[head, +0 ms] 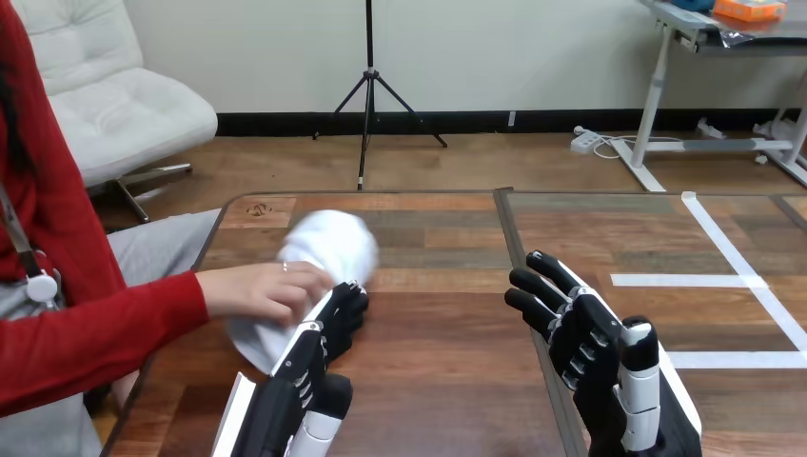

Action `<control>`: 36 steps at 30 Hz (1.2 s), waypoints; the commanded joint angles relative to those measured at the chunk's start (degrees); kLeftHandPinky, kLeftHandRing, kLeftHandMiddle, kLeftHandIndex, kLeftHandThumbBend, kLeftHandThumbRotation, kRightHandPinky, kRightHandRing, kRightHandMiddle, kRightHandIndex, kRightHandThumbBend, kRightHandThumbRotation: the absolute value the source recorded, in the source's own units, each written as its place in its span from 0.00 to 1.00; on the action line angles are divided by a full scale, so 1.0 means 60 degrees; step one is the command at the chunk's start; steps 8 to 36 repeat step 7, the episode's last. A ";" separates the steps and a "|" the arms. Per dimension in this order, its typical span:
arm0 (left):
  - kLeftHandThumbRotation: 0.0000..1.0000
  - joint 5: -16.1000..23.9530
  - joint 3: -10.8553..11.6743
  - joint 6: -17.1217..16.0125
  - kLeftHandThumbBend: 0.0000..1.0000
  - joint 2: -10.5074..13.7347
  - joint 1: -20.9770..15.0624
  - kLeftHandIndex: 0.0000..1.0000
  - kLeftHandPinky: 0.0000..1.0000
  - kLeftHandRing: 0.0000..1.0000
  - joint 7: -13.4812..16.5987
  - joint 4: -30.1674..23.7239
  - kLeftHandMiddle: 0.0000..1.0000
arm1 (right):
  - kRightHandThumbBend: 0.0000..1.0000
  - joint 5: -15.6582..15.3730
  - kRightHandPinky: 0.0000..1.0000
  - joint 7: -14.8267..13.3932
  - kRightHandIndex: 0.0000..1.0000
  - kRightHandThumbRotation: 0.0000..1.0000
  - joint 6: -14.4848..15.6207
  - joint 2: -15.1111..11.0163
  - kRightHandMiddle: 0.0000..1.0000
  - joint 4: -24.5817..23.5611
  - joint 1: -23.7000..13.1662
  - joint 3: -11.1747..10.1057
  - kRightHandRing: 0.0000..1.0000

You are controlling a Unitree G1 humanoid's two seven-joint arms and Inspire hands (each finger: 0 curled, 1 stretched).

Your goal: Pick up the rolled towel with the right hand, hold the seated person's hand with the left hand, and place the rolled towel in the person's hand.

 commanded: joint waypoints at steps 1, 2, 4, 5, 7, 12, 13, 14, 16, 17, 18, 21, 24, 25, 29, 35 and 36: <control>1.00 -0.0231 0.0078 -0.0224 0.77 -0.0446 -0.0350 0.90 0.90 0.90 0.0011 -0.0366 0.90 | 1.00 0.0088 0.95 -0.0079 0.88 1.00 -0.0153 0.0207 0.87 -0.0260 -0.0294 0.0048 0.87; 1.00 -0.0240 0.0089 -0.0203 0.76 -0.0431 -0.0354 0.90 0.90 0.90 0.0007 -0.0382 0.90 | 1.00 0.0096 0.95 -0.0082 0.88 1.00 -0.0148 0.0208 0.87 -0.0262 -0.0294 0.0051 0.87; 1.00 -0.0278 0.0114 -0.0133 0.76 -0.0400 -0.0352 0.90 0.91 0.91 -0.0004 -0.0440 0.91 | 1.00 0.0097 0.95 -0.0094 0.88 1.00 -0.0133 0.0201 0.87 -0.0278 -0.0290 0.0059 0.87; 1.00 -0.0301 0.0123 -0.0096 0.76 -0.0387 -0.0348 0.90 0.91 0.91 -0.0008 -0.0472 0.91 | 1.00 0.0093 0.95 -0.0103 0.88 1.00 -0.0126 0.0194 0.87 -0.0288 -0.0289 0.0064 0.87; 1.00 -0.0356 0.0145 -0.0047 0.77 -0.0368 -0.0355 0.90 0.92 0.92 -0.0015 -0.0524 0.91 | 1.00 0.0081 0.94 -0.0117 0.88 1.00 -0.0120 0.0180 0.87 -0.0303 -0.0284 0.0072 0.87; 1.00 -0.0356 0.0145 -0.0047 0.77 -0.0368 -0.0355 0.90 0.92 0.92 -0.0015 -0.0524 0.91 | 1.00 0.0081 0.94 -0.0117 0.88 1.00 -0.0120 0.0180 0.87 -0.0303 -0.0284 0.0072 0.87; 1.00 -0.0356 0.0145 -0.0047 0.77 -0.0368 -0.0355 0.90 0.92 0.92 -0.0015 -0.0524 0.91 | 1.00 0.0081 0.94 -0.0117 0.88 1.00 -0.0120 0.0180 0.87 -0.0303 -0.0284 0.0072 0.87; 1.00 -0.0356 0.0145 -0.0047 0.77 -0.0368 -0.0355 0.90 0.92 0.92 -0.0015 -0.0524 0.91 | 1.00 0.0081 0.94 -0.0117 0.88 1.00 -0.0120 0.0180 0.87 -0.0303 -0.0284 0.0072 0.87; 1.00 -0.0356 0.0145 -0.0047 0.77 -0.0368 -0.0355 0.90 0.92 0.92 -0.0015 -0.0524 0.91 | 1.00 0.0081 0.94 -0.0117 0.88 1.00 -0.0120 0.0180 0.87 -0.0303 -0.0284 0.0072 0.87; 1.00 -0.0356 0.0145 -0.0047 0.77 -0.0368 -0.0355 0.90 0.92 0.92 -0.0015 -0.0524 0.91 | 1.00 0.0081 0.94 -0.0117 0.88 1.00 -0.0120 0.0180 0.87 -0.0303 -0.0284 0.0072 0.87; 1.00 -0.0356 0.0145 -0.0047 0.77 -0.0368 -0.0355 0.90 0.92 0.92 -0.0015 -0.0524 0.91 | 1.00 0.0081 0.94 -0.0117 0.88 1.00 -0.0120 0.0180 0.87 -0.0303 -0.0284 0.0072 0.87; 1.00 -0.0356 0.0145 -0.0047 0.77 -0.0368 -0.0355 0.90 0.92 0.92 -0.0015 -0.0524 0.91 | 1.00 0.0081 0.94 -0.0117 0.88 1.00 -0.0120 0.0180 0.87 -0.0303 -0.0284 0.0072 0.87; 1.00 -0.0356 0.0145 -0.0047 0.77 -0.0368 -0.0355 0.90 0.92 0.92 -0.0015 -0.0524 0.91 | 1.00 0.0081 0.94 -0.0117 0.88 1.00 -0.0120 0.0180 0.87 -0.0303 -0.0284 0.0072 0.87; 1.00 -0.0356 0.0145 -0.0047 0.77 -0.0368 -0.0355 0.90 0.92 0.92 -0.0015 -0.0524 0.91 | 1.00 0.0081 0.94 -0.0117 0.88 1.00 -0.0120 0.0180 0.87 -0.0303 -0.0284 0.0072 0.87; 1.00 -0.0356 0.0145 -0.0047 0.77 -0.0368 -0.0355 0.90 0.92 0.92 -0.0015 -0.0524 0.91 | 1.00 0.0081 0.94 -0.0117 0.88 1.00 -0.0120 0.0180 0.87 -0.0303 -0.0284 0.0072 0.87; 1.00 -0.0356 0.0145 -0.0047 0.77 -0.0368 -0.0355 0.90 0.92 0.92 -0.0015 -0.0524 0.91 | 1.00 0.0081 0.94 -0.0117 0.88 1.00 -0.0120 0.0180 0.87 -0.0303 -0.0284 0.0072 0.87; 1.00 -0.0356 0.0145 -0.0047 0.77 -0.0368 -0.0355 0.90 0.92 0.92 -0.0015 -0.0524 0.91 | 1.00 0.0081 0.94 -0.0117 0.88 1.00 -0.0120 0.0180 0.87 -0.0303 -0.0284 0.0072 0.87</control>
